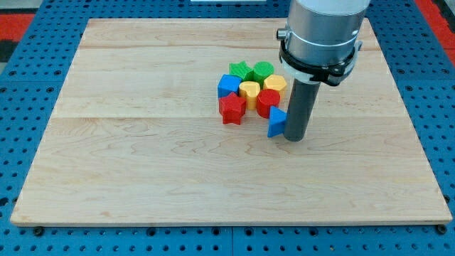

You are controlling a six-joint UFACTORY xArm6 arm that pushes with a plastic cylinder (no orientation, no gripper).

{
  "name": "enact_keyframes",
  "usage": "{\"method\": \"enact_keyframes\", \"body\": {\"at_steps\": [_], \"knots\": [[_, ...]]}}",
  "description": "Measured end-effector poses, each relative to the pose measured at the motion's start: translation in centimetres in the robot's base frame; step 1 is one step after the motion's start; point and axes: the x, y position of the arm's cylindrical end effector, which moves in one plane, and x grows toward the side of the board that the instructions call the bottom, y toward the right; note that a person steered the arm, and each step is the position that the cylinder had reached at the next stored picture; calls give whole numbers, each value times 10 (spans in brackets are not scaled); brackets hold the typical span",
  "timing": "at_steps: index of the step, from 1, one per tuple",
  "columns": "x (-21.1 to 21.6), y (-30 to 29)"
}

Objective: Push the blue triangle into the group of blocks

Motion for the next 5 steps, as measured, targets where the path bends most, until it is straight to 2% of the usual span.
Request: {"method": "enact_keyframes", "body": {"at_steps": [2,5], "knots": [[-10,-39],[-28,-31]]}}
